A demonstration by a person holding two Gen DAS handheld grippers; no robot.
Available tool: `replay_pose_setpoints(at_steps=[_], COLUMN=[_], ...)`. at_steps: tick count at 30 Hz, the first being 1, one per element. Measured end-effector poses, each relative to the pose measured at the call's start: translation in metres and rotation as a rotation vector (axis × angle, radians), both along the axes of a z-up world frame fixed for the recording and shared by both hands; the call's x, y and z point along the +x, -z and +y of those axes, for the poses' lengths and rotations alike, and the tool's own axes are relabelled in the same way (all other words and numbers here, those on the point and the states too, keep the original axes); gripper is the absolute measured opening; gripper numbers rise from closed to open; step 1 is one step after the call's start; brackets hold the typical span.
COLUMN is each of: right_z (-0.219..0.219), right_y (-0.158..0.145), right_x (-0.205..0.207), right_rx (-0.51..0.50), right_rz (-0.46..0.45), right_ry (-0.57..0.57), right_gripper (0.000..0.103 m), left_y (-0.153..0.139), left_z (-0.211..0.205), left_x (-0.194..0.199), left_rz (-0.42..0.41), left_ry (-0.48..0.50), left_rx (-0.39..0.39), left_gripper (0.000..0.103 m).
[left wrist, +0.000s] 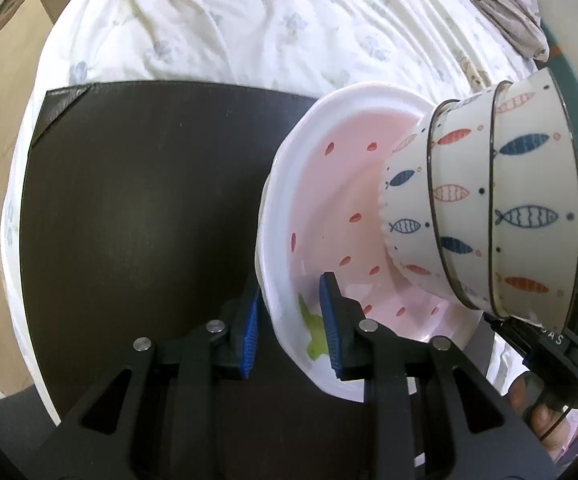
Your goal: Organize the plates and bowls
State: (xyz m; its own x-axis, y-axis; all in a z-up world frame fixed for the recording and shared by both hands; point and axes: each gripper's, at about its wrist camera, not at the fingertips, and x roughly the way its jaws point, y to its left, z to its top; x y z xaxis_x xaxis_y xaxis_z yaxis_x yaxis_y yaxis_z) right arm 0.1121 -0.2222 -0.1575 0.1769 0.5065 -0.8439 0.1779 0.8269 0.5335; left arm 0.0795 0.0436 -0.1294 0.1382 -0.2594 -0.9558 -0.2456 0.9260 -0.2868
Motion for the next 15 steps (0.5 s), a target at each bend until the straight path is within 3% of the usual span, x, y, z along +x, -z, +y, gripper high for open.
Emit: replay_pose_setpoints(at_steps=[6,12,15], right_z=[-0.005,-0.006,0.002], right_y=[-0.002,-0.008,-0.020], right_x=[-0.010,-0.008,-0.013], right_rx=[-0.016,-0.031,-0.088], right_rz=[-0.011,-0.024,-0.063], right_ry=[-0.003,-0.011,-0.008], right_gripper=[0.024,0.026,0.027], left_y=[-0.001,-0.018,-0.026], left_z=[-0.006,-0.009,-0.006], left_x=[0.000,-0.009,-0.018], left_rz=[-0.033,-0.113,-0.145], left_ry=[0.028,0.065,0.051], left_rx=[0.023,0.134,0.170], left_gripper=[0.026,0.027,0.031])
